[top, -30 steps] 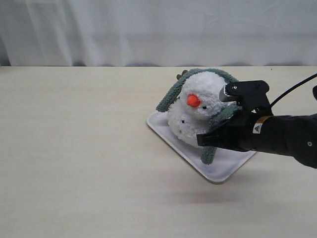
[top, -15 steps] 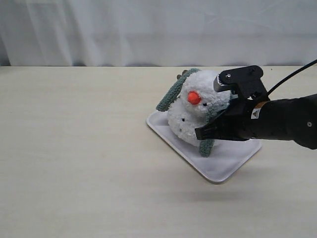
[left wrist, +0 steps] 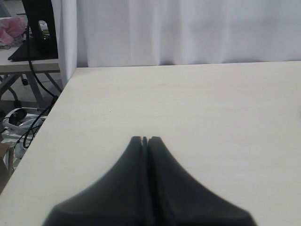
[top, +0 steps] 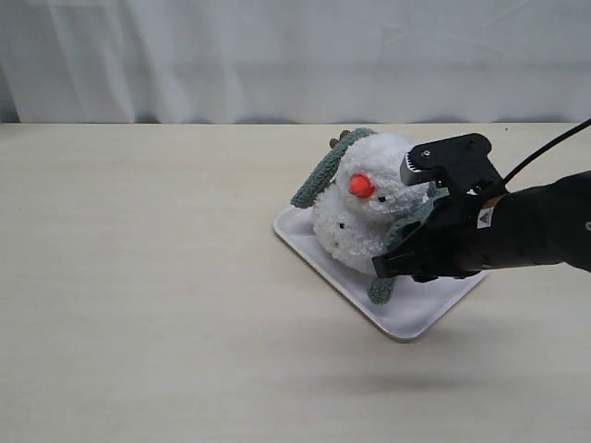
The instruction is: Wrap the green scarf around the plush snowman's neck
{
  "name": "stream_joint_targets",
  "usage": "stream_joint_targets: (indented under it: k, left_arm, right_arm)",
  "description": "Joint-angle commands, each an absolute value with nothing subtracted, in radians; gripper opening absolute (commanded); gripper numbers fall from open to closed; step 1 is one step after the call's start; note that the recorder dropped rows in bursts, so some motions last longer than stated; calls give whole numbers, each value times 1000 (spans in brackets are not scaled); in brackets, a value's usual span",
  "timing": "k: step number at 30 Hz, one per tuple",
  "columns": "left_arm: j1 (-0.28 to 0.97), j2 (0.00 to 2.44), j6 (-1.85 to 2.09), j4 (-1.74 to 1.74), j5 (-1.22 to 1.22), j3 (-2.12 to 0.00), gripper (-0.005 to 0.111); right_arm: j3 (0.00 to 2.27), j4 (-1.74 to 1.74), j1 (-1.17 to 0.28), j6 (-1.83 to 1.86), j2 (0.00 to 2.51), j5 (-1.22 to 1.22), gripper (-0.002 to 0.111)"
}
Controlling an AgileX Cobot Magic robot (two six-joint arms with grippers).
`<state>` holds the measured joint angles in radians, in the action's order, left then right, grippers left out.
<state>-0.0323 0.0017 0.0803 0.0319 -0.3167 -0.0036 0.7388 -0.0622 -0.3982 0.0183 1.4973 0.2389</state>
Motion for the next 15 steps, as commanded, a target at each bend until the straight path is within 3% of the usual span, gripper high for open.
stream_joint_targets:
  k: [1,8,15]
  left_arm:
    - [-34,0,77,38,-308,0,0]
    - [-34,0,77,38,-308,0,0]
    - [-34,0,77,38,-308,0,0]
  right_arm:
    - [746,-59,-398,30,1420,321,53]
    - [767,-67,-407,73,1305,440,58]
    - [911,-36,-578,78,1291,538,58]
